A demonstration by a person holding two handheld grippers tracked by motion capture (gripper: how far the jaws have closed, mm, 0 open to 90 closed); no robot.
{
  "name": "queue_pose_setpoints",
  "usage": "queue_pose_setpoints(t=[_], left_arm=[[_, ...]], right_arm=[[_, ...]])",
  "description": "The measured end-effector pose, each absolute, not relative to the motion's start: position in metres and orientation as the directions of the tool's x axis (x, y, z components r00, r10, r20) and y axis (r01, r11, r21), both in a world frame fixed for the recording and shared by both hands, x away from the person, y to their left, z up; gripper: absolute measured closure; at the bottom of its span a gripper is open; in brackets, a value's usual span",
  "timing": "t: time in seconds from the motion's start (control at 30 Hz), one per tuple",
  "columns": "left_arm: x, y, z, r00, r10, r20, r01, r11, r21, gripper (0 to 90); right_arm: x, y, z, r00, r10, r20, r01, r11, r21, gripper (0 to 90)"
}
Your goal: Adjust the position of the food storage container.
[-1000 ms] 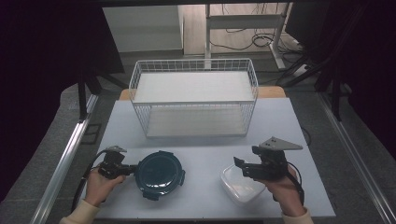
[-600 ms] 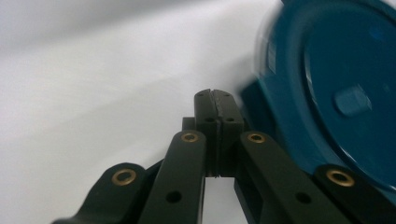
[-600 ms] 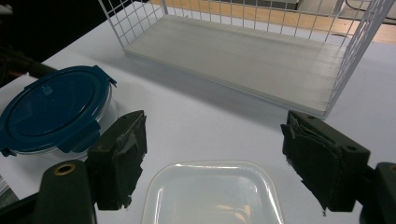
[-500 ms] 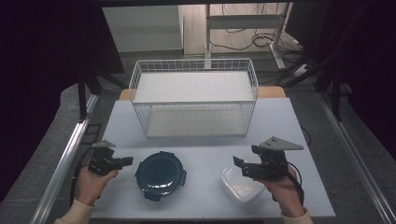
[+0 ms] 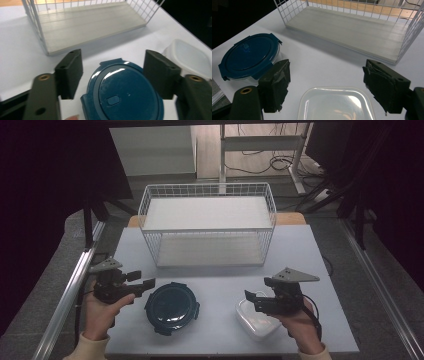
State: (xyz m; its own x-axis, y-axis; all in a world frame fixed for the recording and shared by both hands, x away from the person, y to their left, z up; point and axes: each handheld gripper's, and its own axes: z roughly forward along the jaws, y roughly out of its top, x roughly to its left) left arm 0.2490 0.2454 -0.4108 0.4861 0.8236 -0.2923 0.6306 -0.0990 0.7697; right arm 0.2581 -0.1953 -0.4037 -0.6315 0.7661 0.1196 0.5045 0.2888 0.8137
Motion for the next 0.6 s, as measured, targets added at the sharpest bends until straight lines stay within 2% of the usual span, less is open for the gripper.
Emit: queue_pose_setpoints(t=[0.03,0.13,0.3,0.6], left_arm=[[0.247,0.242,-0.415,0.478,0.839,-0.261,0.632,-0.122,0.765,28.0],[0.245,0.241,-0.418,0.486,0.834,-0.263,0.634,-0.129,0.763,25.2],[0.238,0.247,-0.431,0.498,0.804,-0.325,0.650,-0.098,0.754,22.9],[0.237,0.247,-0.434,0.511,0.797,-0.321,0.647,-0.111,0.755,22.2]], right_arm=[[0.258,-0.194,-0.404,-0.634,0.764,0.122,0.506,0.291,0.812,21.0],[0.258,-0.192,-0.405,-0.639,0.760,0.119,0.505,0.298,0.810,20.7],[0.260,-0.187,-0.408,-0.644,0.756,0.116,0.511,0.312,0.801,19.6],[0.263,-0.179,-0.412,-0.645,0.755,0.118,0.516,0.317,0.796,18.9]])
